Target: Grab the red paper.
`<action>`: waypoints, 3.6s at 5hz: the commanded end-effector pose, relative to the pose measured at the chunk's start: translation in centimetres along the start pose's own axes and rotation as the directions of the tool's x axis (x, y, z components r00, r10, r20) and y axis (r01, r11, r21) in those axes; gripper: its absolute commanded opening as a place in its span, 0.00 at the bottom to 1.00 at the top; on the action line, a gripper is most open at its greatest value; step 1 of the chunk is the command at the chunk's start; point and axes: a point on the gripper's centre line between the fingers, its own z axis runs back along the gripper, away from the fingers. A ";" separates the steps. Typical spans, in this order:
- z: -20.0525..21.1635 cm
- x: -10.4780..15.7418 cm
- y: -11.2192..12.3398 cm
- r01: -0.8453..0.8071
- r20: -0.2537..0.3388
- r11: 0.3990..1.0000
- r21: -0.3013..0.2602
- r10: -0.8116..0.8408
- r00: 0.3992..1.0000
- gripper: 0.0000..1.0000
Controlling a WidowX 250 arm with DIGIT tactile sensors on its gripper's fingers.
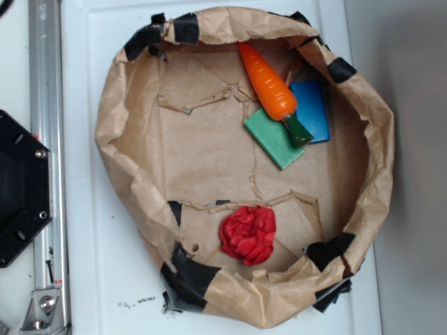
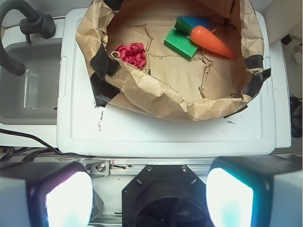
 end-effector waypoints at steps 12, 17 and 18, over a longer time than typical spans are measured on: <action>-20.4 18.0 0.8 0.793 0.075 0.608 0.027 -0.793 0.605 1.00; -19.6 15.5 -4.0 0.739 0.264 0.641 -0.207 -0.691 0.673 1.00; -22.1 15.5 -5.8 0.678 0.209 0.682 -0.272 -0.646 0.734 1.00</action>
